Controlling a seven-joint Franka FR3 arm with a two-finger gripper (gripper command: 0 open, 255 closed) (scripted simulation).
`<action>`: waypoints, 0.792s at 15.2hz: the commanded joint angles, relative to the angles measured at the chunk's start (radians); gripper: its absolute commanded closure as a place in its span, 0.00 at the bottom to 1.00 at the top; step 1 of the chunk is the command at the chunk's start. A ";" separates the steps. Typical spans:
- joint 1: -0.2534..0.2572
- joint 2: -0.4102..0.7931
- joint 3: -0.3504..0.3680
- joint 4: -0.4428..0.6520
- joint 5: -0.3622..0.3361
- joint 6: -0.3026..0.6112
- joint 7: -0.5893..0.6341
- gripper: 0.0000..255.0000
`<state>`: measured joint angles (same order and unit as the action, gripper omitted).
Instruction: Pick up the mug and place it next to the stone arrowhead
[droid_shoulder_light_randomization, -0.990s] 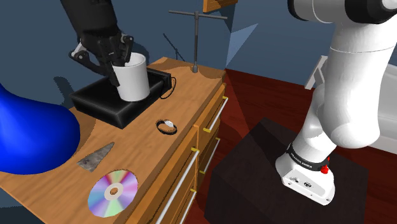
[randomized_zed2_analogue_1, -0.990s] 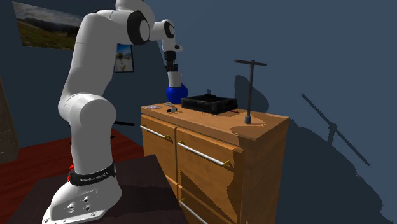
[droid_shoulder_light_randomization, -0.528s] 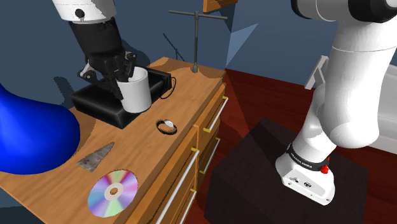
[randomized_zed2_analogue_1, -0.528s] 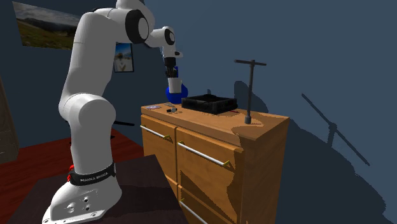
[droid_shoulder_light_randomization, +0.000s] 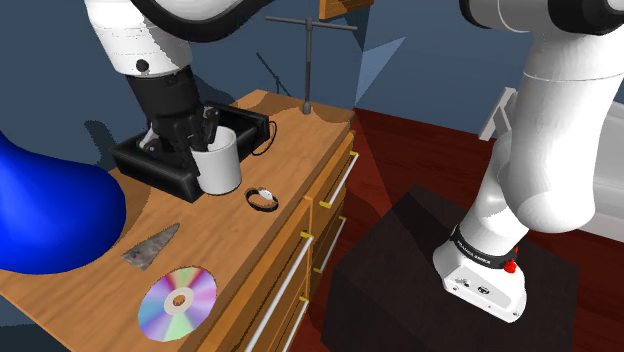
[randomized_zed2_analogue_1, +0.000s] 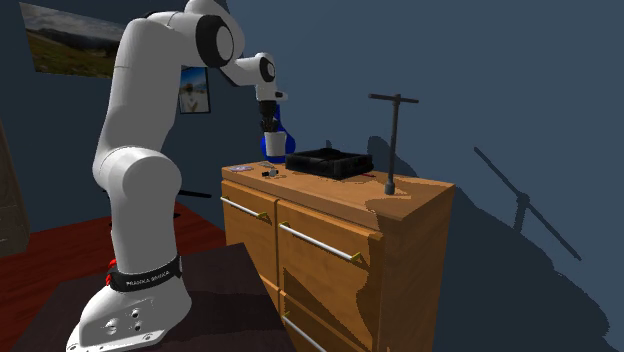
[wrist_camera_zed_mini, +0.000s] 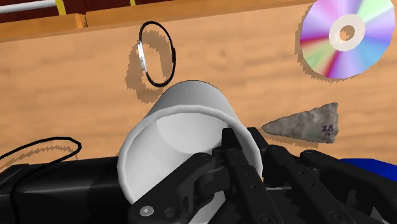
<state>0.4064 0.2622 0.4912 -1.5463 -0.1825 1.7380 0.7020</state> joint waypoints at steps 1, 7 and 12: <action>-0.002 0.000 -0.001 -0.027 -0.001 0.028 0.002 1.00; -0.005 0.008 -0.004 -0.097 -0.008 0.105 0.011 1.00; -0.006 0.015 -0.006 -0.127 -0.013 0.141 0.016 1.00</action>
<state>0.4004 0.2770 0.4851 -1.6717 -0.1947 1.8756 0.7169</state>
